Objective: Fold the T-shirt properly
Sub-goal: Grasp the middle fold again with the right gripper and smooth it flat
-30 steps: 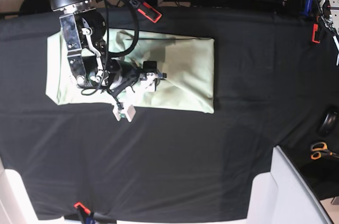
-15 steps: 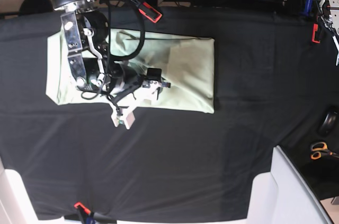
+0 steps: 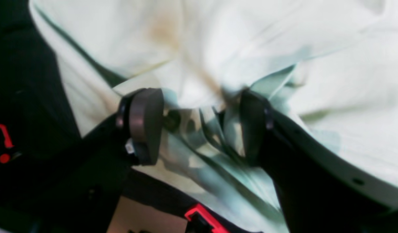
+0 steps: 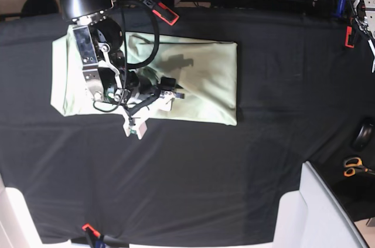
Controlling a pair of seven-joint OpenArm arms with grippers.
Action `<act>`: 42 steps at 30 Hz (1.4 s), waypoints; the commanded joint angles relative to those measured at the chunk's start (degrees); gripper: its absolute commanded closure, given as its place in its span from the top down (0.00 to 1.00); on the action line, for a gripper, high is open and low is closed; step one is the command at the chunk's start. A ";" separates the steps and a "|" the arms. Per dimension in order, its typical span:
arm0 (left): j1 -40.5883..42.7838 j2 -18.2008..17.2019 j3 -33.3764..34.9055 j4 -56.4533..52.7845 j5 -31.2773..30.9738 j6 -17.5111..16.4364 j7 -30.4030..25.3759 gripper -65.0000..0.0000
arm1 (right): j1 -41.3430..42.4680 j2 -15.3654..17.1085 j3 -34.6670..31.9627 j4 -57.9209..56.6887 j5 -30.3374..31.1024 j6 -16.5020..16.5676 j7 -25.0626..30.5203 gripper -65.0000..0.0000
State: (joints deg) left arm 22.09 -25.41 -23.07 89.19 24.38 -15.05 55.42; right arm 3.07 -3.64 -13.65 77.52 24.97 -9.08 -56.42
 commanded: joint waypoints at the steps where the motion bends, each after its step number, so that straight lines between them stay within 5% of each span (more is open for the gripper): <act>1: -0.06 -1.27 -0.45 0.79 0.98 0.59 0.10 0.00 | 1.72 -0.18 -0.11 0.51 0.48 0.33 0.82 0.55; 5: -0.06 -1.27 -0.45 0.79 1.16 0.59 0.10 0.00 | 2.86 -0.18 0.16 -2.22 0.48 4.47 1.17 0.49; 9: -0.06 -1.27 -0.45 0.79 1.16 0.59 0.10 0.00 | 3.13 -0.10 0.24 -3.63 0.48 5.26 1.17 0.05; 10: -0.06 -1.27 -0.45 0.79 1.16 0.59 0.10 0.00 | 3.13 -0.01 0.24 -3.54 0.48 5.26 1.17 0.00; 28: -0.06 -1.27 -0.45 0.70 0.89 0.59 0.10 0.00 | 1.72 3.24 0.33 6.22 0.30 5.08 -8.24 0.00; 33: -0.06 -1.27 -0.45 0.70 0.89 0.59 0.10 0.00 | 1.37 3.51 0.33 10.53 0.22 -0.11 -10.08 0.00; 42: -0.15 -1.27 -0.45 0.70 0.89 0.59 0.10 0.00 | 1.72 4.12 4.99 5.69 0.30 -0.28 -9.91 0.01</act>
State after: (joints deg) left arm 22.06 -25.43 -23.07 89.14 24.18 -15.05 55.42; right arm 3.62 0.34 -8.69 82.32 24.84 -9.15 -66.98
